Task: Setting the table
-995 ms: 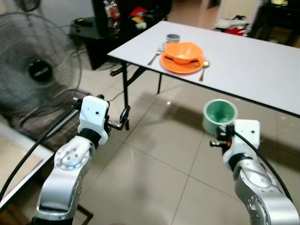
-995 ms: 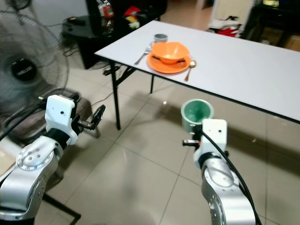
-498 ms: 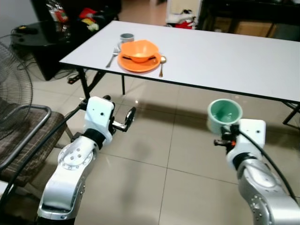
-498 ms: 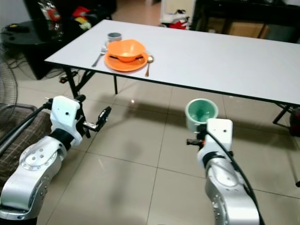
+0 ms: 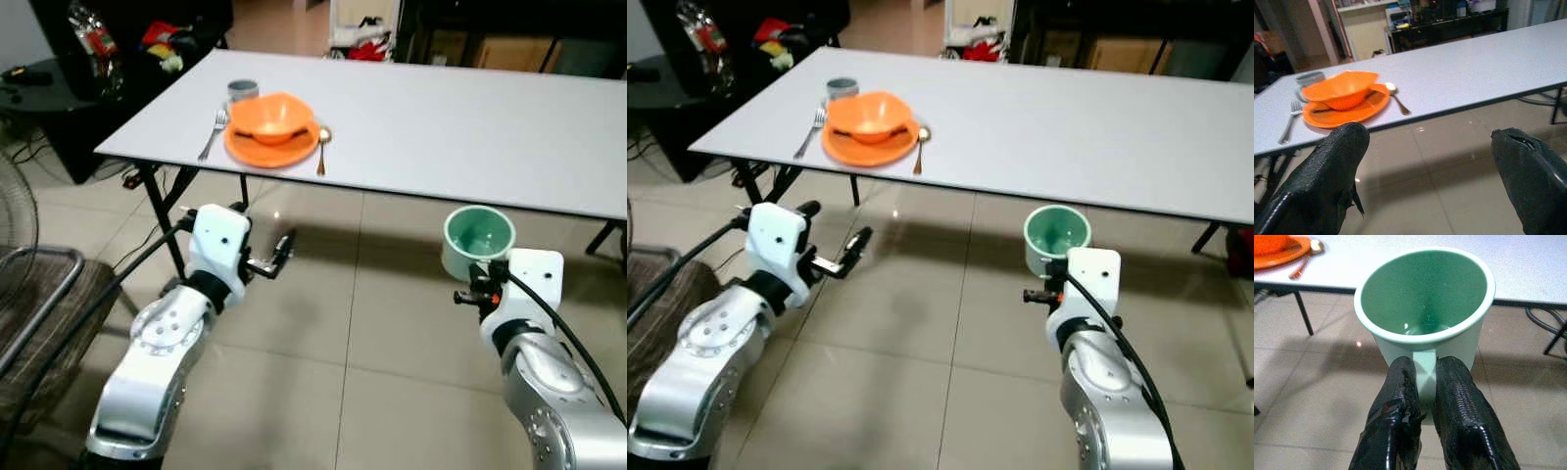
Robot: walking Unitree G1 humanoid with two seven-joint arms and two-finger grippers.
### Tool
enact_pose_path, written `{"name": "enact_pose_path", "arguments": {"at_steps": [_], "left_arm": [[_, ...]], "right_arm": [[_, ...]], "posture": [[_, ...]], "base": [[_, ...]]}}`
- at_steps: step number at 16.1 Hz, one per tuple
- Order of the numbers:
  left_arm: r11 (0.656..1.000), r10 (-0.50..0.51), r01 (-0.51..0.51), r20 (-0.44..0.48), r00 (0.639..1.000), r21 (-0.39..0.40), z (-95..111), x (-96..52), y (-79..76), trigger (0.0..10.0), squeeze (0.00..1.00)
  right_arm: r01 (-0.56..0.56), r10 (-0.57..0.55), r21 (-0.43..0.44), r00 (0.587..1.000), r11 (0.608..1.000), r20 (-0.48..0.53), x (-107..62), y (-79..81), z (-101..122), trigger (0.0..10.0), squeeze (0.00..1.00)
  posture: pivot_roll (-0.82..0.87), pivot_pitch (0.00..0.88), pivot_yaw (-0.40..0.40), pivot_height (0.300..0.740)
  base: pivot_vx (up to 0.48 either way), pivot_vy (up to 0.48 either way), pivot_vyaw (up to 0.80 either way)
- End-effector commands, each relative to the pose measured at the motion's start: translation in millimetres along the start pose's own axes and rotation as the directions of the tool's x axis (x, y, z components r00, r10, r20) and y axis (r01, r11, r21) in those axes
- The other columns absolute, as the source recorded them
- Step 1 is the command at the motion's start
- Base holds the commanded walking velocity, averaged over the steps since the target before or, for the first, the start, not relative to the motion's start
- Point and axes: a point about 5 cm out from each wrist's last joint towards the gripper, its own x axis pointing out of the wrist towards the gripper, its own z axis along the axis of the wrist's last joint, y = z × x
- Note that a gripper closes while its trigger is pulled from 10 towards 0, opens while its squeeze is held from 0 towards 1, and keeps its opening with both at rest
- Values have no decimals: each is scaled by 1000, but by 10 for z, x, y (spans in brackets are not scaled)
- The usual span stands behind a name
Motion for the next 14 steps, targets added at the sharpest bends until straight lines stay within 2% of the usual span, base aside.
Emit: {"name": "enact_pose_path", "arguments": {"at_steps": [1, 9, 14], "left_arm": [[1000, -8, 8, -5, 1000, 9, 3, -12, 14, 10000, 157], [1000, -3, 3, -8, 1000, 7, -3, -18, 11, 10000, 157], [1000, 14, -14, -12, 1000, 19, 1, -40, 39, 10000, 161]], "right_arm": [[-27, 26, 15, 999, 1000, 34, -17, 46, 68, 10000, 0], [-28, 27, 20, 999, 999, 44, 16, 49, 92, 10000, 0], [-33, 32, 27, 998, 999, 55, 44, 59, 116, 10000, 0]], "posture": [[80, 0, 16, 740], [83, 0, 8, 740], [92, 0, 4, 740]], "base": [[304, 0, 0], [305, 0, 0], [303, 0, -726]]}}
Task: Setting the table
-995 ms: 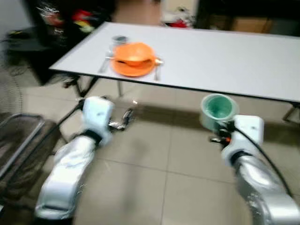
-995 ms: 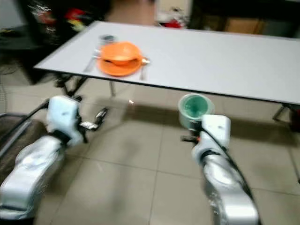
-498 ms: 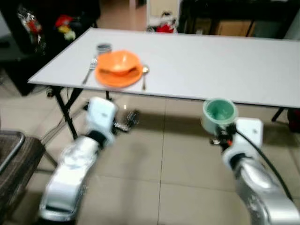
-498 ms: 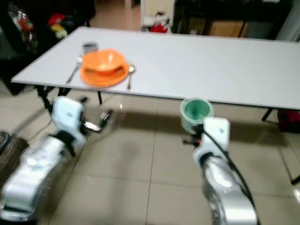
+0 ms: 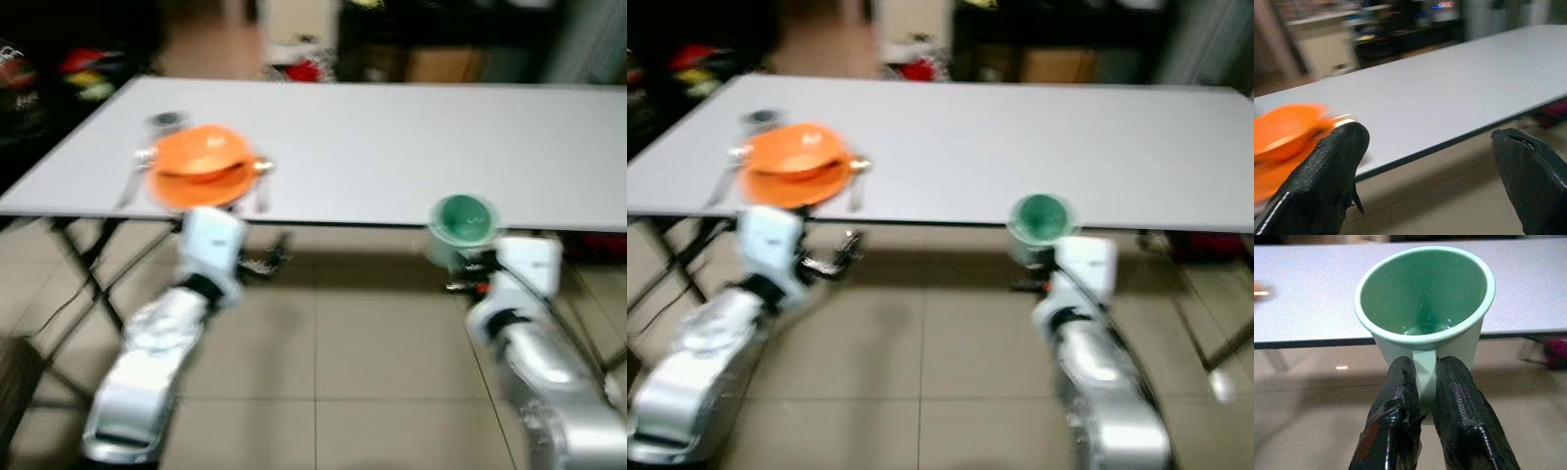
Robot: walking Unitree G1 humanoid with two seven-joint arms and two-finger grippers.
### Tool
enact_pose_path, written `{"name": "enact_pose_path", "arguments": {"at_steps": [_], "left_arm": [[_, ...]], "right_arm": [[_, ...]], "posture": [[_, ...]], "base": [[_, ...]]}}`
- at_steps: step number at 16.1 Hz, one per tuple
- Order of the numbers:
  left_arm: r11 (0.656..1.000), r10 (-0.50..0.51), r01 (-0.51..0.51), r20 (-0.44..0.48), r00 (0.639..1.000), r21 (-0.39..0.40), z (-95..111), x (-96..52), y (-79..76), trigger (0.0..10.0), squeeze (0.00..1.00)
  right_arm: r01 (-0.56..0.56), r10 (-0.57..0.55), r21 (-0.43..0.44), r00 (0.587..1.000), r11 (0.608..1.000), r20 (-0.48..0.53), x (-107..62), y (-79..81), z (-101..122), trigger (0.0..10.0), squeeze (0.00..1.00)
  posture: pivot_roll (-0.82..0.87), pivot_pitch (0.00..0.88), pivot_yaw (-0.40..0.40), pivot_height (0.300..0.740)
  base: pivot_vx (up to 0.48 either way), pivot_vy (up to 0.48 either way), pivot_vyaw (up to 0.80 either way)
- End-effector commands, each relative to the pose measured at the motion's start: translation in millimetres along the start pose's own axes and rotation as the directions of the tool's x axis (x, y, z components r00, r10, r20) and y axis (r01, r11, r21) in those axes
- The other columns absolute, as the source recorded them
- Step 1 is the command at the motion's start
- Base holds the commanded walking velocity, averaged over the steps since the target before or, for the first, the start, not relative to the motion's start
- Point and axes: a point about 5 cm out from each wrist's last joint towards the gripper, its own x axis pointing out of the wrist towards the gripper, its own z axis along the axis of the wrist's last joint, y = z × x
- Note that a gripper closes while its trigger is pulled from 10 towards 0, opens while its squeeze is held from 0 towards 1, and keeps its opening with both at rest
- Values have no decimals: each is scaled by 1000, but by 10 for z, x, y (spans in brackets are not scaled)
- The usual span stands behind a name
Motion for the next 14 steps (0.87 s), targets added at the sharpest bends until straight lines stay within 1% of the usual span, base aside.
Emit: {"name": "enact_pose_path", "arguments": {"at_steps": [1, 2, 4, 5, 6, 7, 8, 10, 11, 12, 14], "left_arm": [[999, 50, -50, -11, 999, 19, -5, -49, 122, 10000, 157], [998, 61, -60, -14, 998, 15, -9, -48, 134, 10000, 157], [999, 51, -51, -9, 999, 16, 10, -33, 128, 10000, 161], [999, 52, -52, -10, 999, 16, 8, -28, 132, 10000, 161], [998, 55, -54, -12, 998, 14, -1, -22, 129, 10000, 161], [999, 52, -52, -10, 999, 13, 8, -14, 113, 10000, 157], [999, 49, -49, -10, 999, 13, 9, -13, 113, 10000, 157], [998, 68, -68, -18, 998, 9, -18, -15, 144, 10000, 157], [998, 68, -68, -17, 998, 9, -13, -9, 141, 10000, 157], [999, 51, -50, -13, 999, 11, 4, -5, 117, 10000, 161], [997, 78, -77, -32, 996, 10, -46, -23, 171, 10000, 161]], "right_arm": [[-33, 33, 14, 999, 999, 26, 13, 77, 48, 10000, 0], [-31, 31, 17, 999, 999, 32, 22, 71, 61, 10000, 0], [-20, 19, 12, 999, 1000, 39, 30, 46, 69, 10000, 0], [-17, 18, -13, 999, 1000, 42, 41, 48, 68, 10000, 0], [-22, 25, -56, 998, 998, 51, 54, 52, 82, 10000, 0], [-26, 29, -65, 998, 998, 51, 55, 51, 100, 10000, 0], [-55, 57, -52, 997, 997, 44, 54, 69, 102, 10000, 0], [-69, 72, -60, 996, 996, 48, 54, 95, 90, 10000, 0], [-68, 71, -62, 996, 996, 51, 55, 93, 93, 10000, 0], [-58, 60, -41, 997, 997, 51, 53, 74, 82, 10000, 0], [-46, 48, -36, 998, 998, 51, 74, 76, 81, 10000, 0]], "posture": [[90, 0, 7, 740], [92, 0, 9, 740], [90, 0, 8, 740], [87, 0, 7, 740], [85, 0, 10, 740], [86, 0, 12, 740], [87, 0, 6, 740], [86, 0, 9, 740], [90, 0, 10, 740], [92, 0, 6, 740], [86, 0, 10, 740]], "base": [[304, 0, 0], [307, 0, 0], [306, 0, 0], [304, 0, 0], [300, 0, 0], [304, 0, 0], [304, 0, 0], [304, 0, 0], [307, 0, 0], [304, 0, 0], [304, 0, 0]]}}
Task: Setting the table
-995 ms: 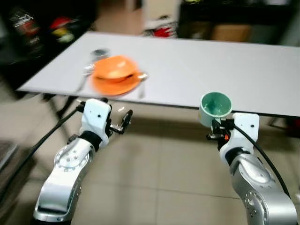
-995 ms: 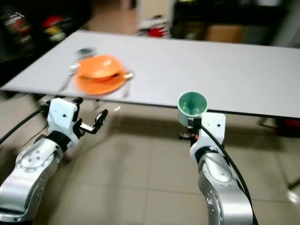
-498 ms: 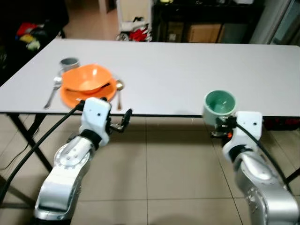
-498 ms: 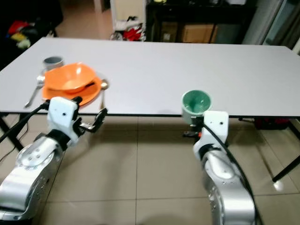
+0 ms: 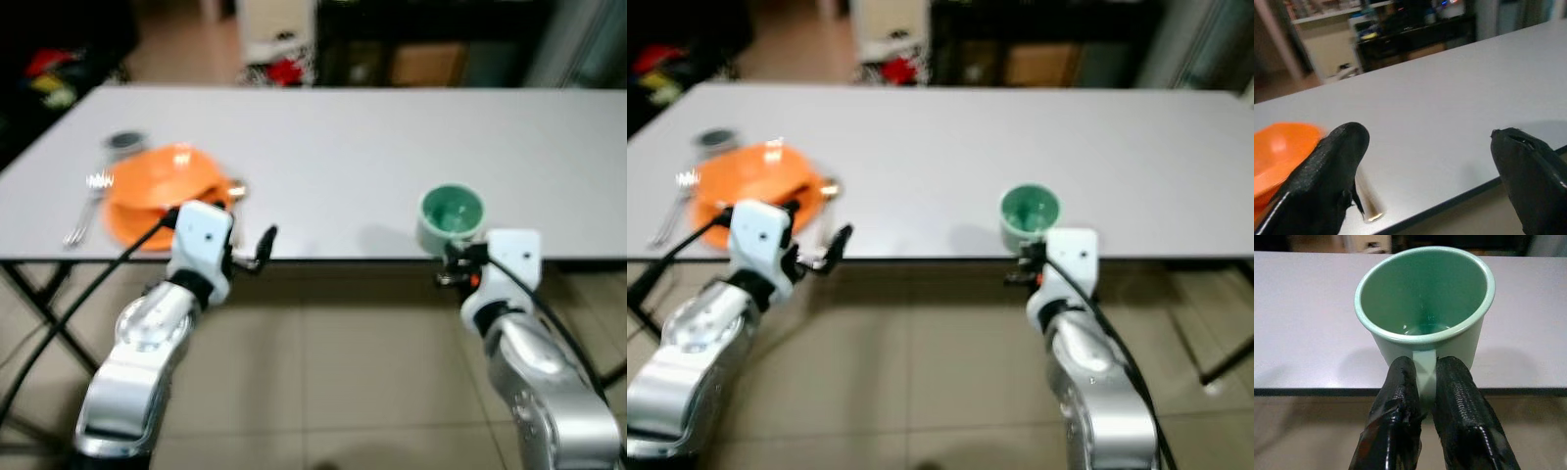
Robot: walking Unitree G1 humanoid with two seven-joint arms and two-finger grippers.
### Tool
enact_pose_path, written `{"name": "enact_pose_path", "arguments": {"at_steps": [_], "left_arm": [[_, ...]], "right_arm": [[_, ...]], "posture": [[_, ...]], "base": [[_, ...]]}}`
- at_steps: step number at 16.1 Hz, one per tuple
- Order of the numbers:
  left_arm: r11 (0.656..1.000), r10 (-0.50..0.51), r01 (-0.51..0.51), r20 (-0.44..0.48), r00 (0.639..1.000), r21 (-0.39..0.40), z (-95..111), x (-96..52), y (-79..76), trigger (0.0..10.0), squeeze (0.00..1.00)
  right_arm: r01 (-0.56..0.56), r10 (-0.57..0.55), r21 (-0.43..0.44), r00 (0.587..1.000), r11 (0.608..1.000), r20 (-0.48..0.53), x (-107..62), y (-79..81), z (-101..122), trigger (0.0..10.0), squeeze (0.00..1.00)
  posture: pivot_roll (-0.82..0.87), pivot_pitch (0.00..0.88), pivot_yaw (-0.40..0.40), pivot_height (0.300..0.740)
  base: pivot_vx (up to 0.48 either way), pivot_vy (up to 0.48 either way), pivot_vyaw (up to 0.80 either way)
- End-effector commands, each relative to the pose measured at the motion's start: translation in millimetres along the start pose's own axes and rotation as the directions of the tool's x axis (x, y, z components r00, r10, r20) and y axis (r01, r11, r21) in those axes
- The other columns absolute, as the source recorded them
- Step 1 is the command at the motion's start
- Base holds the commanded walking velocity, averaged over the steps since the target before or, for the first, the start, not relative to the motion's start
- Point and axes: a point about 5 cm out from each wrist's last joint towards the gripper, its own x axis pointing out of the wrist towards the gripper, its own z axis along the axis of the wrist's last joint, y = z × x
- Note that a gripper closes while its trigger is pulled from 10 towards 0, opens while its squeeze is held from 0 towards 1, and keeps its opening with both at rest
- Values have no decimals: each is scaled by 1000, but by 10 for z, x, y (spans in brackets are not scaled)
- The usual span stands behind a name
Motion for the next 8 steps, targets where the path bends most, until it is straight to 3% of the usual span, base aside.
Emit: {"name": "enact_pose_path", "arguments": {"at_steps": [1, 8], "left_arm": [[1000, 20, -20, -2, 1000, 23, 7, -11, 57, 10000, 161], [1000, 2, -2, 2, 1000, 26, 15, -18, 48, 10000, 157]], "right_arm": [[11, -12, 7, 1000, 1000, 24, 9, -13, 54, 10000, 0], [0, -1, 16, 1000, 1000, 28, 13, 2, 50, 10000, 0]], "posture": [[86, 0, 12, 740], [86, 0, 14, 740]], "base": [[296, 0, 0], [293, 0, 0]]}}
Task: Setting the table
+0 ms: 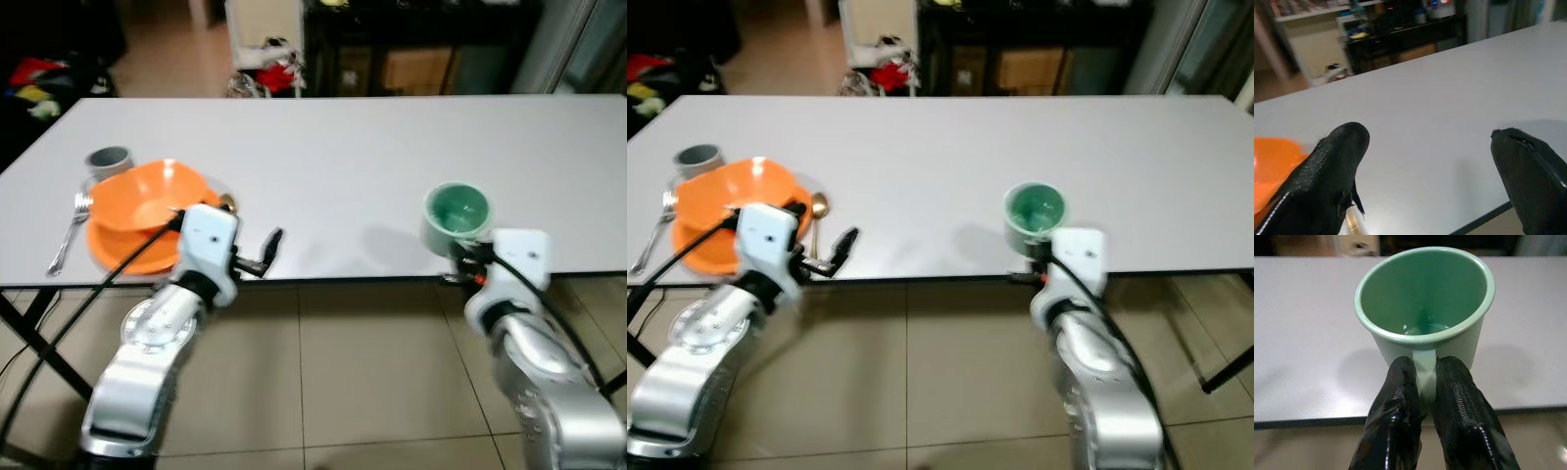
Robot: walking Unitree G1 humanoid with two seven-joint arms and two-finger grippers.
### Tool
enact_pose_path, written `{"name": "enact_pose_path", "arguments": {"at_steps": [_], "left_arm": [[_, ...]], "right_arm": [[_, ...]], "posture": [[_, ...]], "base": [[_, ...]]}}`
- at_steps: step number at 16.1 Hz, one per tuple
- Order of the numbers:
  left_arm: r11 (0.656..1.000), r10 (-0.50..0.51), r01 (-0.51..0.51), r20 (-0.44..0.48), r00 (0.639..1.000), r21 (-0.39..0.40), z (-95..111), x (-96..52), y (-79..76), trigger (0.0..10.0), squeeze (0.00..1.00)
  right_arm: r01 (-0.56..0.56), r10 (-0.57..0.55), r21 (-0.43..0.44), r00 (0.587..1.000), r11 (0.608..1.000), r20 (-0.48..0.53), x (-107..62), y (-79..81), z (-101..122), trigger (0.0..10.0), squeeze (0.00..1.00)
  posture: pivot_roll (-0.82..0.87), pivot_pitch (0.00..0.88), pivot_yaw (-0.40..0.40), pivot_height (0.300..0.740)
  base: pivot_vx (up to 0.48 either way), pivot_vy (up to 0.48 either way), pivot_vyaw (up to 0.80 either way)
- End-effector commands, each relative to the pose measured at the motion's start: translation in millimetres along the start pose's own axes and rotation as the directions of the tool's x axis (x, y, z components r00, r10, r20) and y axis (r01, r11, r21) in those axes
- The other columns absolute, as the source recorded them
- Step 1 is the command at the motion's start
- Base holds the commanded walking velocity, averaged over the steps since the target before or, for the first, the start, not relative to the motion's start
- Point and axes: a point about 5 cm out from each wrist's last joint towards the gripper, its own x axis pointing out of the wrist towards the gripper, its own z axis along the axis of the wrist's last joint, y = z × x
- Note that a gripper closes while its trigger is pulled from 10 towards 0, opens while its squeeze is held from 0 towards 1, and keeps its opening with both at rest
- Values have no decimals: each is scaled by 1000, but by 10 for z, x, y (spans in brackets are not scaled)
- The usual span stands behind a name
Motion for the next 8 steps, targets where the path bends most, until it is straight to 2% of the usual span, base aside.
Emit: {"name": "enact_pose_path", "arguments": {"at_steps": [1, 4, 7, 8], "left_arm": [[1000, 23, -23, 0, 1000, 16, 8, -14, 64, 10000, 157], [1000, 1, -2, 7, 1000, 17, 24, 2, 50, 10000, 157], [1000, -13, 13, 8, 1000, 20, 34, 20, 19, 10000, 157], [1000, -10, 10, 3, 1000, 21, 15, 2, 47, 10000, 161]], "right_arm": [[-23, 23, 6, 999, 1000, 23, 6, 53, 43, 10000, 0], [-30, 29, 15, 1000, 999, 11, -11, 47, 26, 10000, 0], [-24, 24, 19, 1000, 1000, 15, -24, 11, 33, 10000, 0], [-23, 22, 21, 1000, 1000, 13, -26, 23, 18, 10000, 0]], "posture": [[89, 0, 16, 740], [82, 0, 16, 740], [84, 0, 22, 740], [79, 0, 20, 740]], "base": [[289, 0, 0], [289, 0, 0], [289, 0, -800], [289, 0, 0]]}}
